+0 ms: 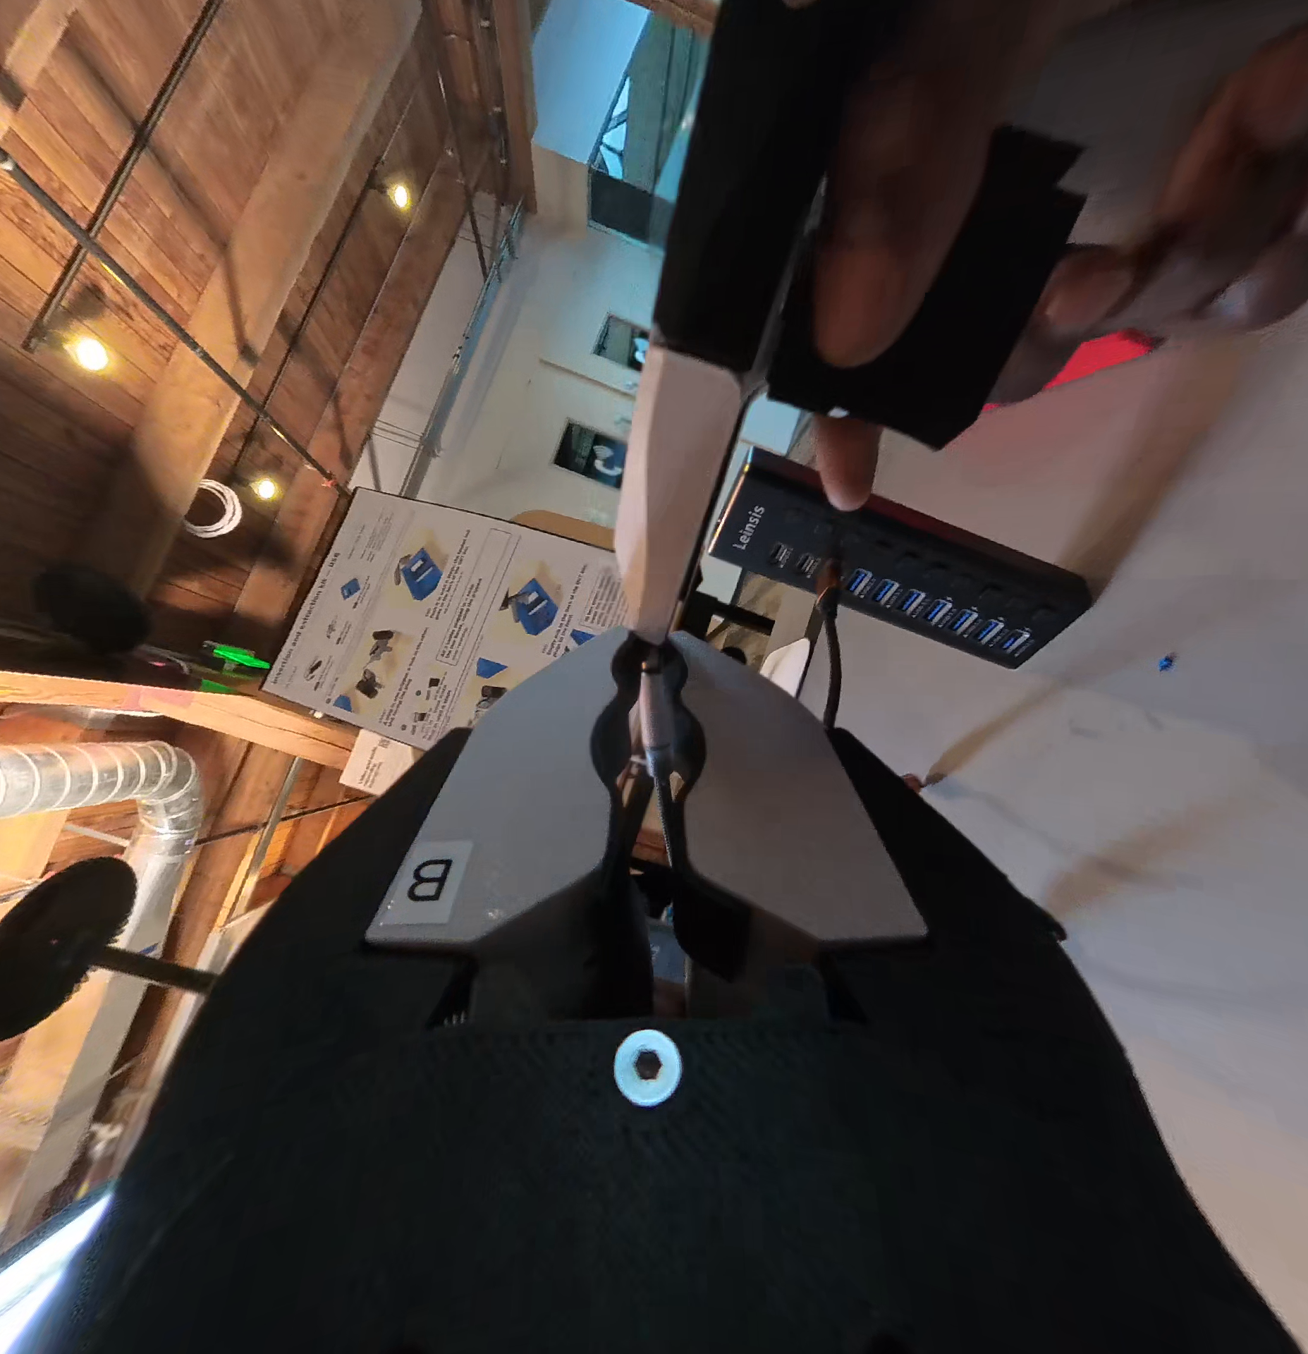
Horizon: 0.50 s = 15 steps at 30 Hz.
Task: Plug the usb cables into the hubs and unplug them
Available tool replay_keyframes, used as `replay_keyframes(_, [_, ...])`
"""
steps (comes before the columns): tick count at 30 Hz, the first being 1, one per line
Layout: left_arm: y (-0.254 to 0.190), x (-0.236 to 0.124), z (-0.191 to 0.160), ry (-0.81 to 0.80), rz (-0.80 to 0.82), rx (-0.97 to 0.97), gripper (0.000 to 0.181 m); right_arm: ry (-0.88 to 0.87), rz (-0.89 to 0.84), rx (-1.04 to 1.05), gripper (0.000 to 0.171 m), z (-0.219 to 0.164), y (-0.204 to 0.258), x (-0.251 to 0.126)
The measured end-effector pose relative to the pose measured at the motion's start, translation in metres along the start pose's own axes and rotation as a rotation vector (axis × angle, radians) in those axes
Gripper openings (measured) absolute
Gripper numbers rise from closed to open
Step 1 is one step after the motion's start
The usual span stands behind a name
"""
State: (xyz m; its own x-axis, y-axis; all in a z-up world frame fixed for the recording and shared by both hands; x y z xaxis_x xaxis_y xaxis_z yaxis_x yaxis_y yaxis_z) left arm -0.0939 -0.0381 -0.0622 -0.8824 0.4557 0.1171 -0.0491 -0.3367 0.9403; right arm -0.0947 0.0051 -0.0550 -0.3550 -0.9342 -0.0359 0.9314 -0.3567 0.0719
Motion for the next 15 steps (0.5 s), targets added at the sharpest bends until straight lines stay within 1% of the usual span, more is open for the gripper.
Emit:
replay_keyframes(2, [-0.001,-0.001,0.002,-0.021,-0.001,-0.007,0.004,-0.002,0.012,-0.008,0.022,0.0,-0.003,-0.002])
replay_keyframes(9, [-0.005,-0.005,0.007,-0.065,-0.021,0.057,0.004,0.071,0.128,0.003,0.024,-0.004,-0.002,-0.003])
replay_keyframes(13, [-0.008,-0.01,0.011,-0.125,-0.054,0.061,0.005,0.097,0.228,0.029,0.018,-0.006,0.004,-0.006])
replay_keyframes(15, [-0.01,-0.013,0.013,-0.158,-0.081,0.067,0.005,0.113,0.249,0.018,0.014,-0.008,0.004,-0.007])
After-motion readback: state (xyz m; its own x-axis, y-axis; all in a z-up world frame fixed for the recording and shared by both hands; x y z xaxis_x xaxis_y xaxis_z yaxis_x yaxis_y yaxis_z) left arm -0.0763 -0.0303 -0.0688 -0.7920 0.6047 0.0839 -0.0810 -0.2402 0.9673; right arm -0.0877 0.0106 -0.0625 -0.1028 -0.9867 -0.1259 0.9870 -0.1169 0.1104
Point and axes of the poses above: each gripper's, where its closed fingertips meet, x out along the fingers, z out of its top, y = z × x across the jaws, the point moved 3 cm from there along -x, back along the fingers
